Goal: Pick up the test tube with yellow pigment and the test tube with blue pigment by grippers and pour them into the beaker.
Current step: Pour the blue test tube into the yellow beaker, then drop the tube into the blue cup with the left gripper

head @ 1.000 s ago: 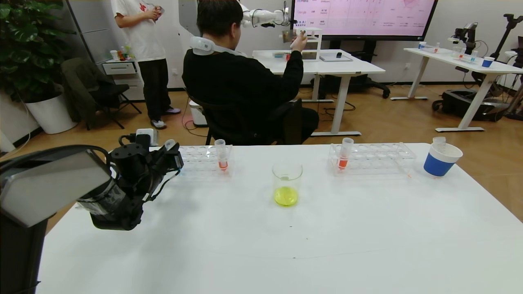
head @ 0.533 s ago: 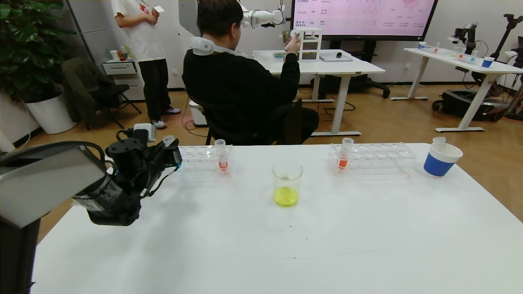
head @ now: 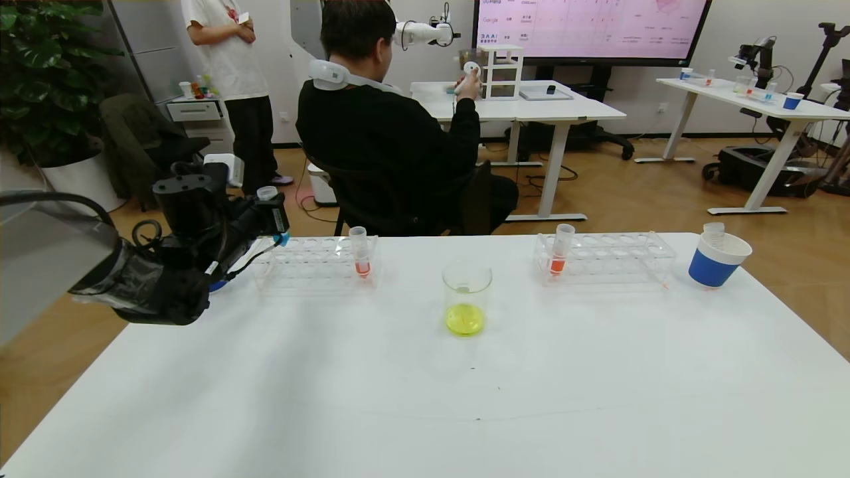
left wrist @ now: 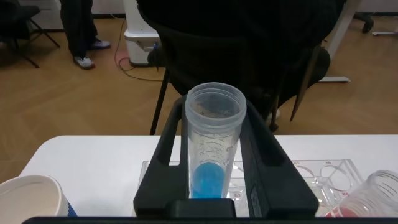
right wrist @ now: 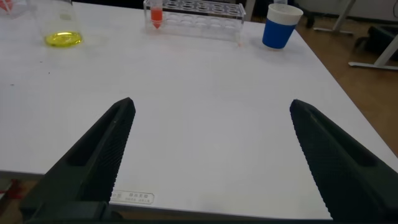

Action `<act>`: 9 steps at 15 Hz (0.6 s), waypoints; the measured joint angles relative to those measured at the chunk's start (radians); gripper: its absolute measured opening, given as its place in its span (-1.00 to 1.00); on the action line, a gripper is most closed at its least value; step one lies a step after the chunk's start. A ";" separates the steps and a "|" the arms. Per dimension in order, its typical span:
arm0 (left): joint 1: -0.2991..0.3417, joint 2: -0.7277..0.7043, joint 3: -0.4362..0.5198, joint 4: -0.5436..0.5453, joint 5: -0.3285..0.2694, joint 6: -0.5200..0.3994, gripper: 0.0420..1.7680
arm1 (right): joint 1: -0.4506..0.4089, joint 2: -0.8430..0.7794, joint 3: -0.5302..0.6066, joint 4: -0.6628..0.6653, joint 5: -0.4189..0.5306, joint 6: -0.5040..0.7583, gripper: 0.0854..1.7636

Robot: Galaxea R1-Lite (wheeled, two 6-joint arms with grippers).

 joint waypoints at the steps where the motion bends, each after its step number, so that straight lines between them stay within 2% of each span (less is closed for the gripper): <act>1: -0.007 -0.017 -0.008 0.031 -0.009 0.009 -0.47 | 0.000 0.000 0.000 0.000 0.000 0.000 0.97; 2: -0.014 -0.034 -0.025 0.057 -0.034 0.013 -0.47 | 0.000 0.000 0.000 0.000 0.000 0.000 0.97; 4: -0.035 -0.063 -0.077 0.098 -0.127 0.056 -0.47 | 0.000 0.000 0.000 0.000 0.000 0.000 0.97; 7: -0.054 -0.080 -0.154 0.128 -0.377 0.177 -0.47 | 0.000 0.000 0.000 0.000 0.000 0.000 0.97; 9: -0.099 -0.078 -0.192 0.149 -0.542 0.224 -0.47 | -0.001 0.000 0.000 0.000 0.000 0.000 0.97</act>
